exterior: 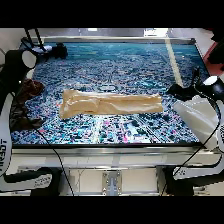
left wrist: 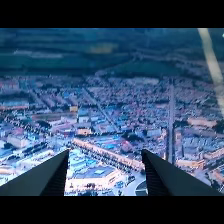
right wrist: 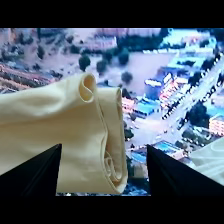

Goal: Fold the shirts.

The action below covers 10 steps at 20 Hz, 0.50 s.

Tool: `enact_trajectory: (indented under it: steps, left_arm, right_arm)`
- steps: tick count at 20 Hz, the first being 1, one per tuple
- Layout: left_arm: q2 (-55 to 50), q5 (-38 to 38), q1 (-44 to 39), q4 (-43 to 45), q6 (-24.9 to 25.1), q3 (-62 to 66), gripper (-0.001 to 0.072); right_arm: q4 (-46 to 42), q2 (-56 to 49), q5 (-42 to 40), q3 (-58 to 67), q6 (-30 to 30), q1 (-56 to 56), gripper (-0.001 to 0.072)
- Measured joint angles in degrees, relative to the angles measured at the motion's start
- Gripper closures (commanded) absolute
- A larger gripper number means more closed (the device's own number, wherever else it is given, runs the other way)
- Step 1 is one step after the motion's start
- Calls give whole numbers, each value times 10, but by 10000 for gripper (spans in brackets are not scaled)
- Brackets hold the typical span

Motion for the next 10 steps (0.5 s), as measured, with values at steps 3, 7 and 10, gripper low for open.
enact_trajectory:
  steps: [3,7,10]
  left_arm:
    - [9,14,-17,-20,36,5,116]
    - [12,23,-54,-28,80,8,116]
    - [10,26,-71,-31,93,9,116]
  right_arm:
    - [54,-48,36,-13,-43,-19,102]
    - [103,-98,31,-20,-90,-15,102]
    - [137,-117,17,-20,-109,-12,104]
